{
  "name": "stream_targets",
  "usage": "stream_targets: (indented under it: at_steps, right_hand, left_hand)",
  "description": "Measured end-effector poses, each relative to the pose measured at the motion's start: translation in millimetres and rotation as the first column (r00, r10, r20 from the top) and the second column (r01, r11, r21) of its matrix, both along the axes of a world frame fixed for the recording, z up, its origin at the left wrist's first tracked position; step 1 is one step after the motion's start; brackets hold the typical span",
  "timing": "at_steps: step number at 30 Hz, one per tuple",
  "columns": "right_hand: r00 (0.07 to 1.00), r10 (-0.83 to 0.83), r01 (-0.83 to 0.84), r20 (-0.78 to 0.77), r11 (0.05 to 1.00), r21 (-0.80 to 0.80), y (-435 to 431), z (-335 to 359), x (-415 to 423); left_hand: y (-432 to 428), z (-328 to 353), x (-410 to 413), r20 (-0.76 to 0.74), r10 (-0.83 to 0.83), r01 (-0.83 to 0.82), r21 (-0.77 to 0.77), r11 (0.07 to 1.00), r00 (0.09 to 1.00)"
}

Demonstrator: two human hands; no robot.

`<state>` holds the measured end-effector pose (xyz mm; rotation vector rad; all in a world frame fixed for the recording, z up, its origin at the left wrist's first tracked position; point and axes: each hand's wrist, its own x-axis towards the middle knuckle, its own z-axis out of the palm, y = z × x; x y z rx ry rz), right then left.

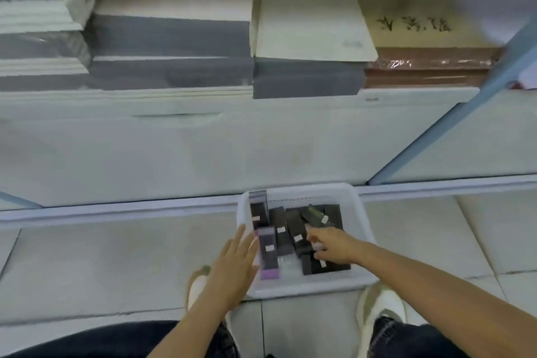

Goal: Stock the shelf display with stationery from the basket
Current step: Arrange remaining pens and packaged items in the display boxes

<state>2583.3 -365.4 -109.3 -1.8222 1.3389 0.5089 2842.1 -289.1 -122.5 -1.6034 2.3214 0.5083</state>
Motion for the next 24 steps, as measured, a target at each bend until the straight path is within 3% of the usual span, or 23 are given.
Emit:
stream_targets:
  at_steps: [7, 9, 11, 13, 14, 16, 18, 20, 22, 24]
  right_hand:
    - [0.994, 0.056, -0.059, -0.094, 0.998, -0.026, 9.7, -37.8, -2.3]
    - [0.996, 0.072, -0.072, -0.059, 0.997, 0.012, 0.8, -33.8, -2.4]
    - [0.996, -0.01, 0.009, 0.083, 1.0, 0.011, -12.2, -20.8, -0.1]
    - [0.926, -0.213, 0.196, 0.311, 0.977, 0.086, -24.0, 0.2, 9.2]
    - [0.856, -0.32, 0.28, 0.406, 0.947, 0.156, -27.8, 11.1, 16.8]
    - [0.704, -0.483, 0.379, 0.521, 0.875, 0.301, -30.3, 25.6, 36.3]
    - [0.564, -0.587, 0.402, 0.581, 0.809, 0.428, -29.7, 30.7, 56.4]
    - [0.471, -0.635, 0.407, 0.612, 0.772, 0.488, -26.8, 31.1, 70.7]
    - [0.396, -0.684, 0.454, 0.613, 0.726, 0.517, -24.8, 27.0, 76.3]
    - [0.4, -0.722, 0.569, 0.565, 0.679, 0.465, -23.6, 17.5, 75.6]
  left_hand:
    - [1.9, -9.4, -1.2, -0.073, 0.043, -0.048, -0.07, 0.996, 0.996]
    - [-0.4, -3.6, -5.0, -0.155, 0.059, -0.079, -0.122, 0.989, 0.986]
    - [-2.6, 0.8, -9.4, -0.323, 0.073, -0.149, -0.22, 0.964, 0.943]
    - [-7.7, 6.3, -14.1, -0.558, 0.17, -0.308, -0.163, 0.937, 0.812]
    - [-10.7, 12.3, -18.0, -0.657, 0.295, -0.382, 0.01, 0.924, 0.694]
    - [-18.1, 27.8, -28.3, -0.709, 0.614, -0.376, 0.494, 0.784, 0.348]
    - [-24.7, 35.1, -33.0, -0.617, 0.786, -0.268, 0.751, 0.603, 0.04]
    - [-27.7, 38.5, -28.2, -0.548, 0.833, -0.218, 0.825, 0.521, -0.081]
    - [-27.3, 38.8, -17.1, -0.547, 0.831, -0.263, 0.82, 0.508, -0.101]
    - [-24.9, 33.5, -5.5, -0.552, 0.823, -0.361, 0.8, 0.479, -0.131]
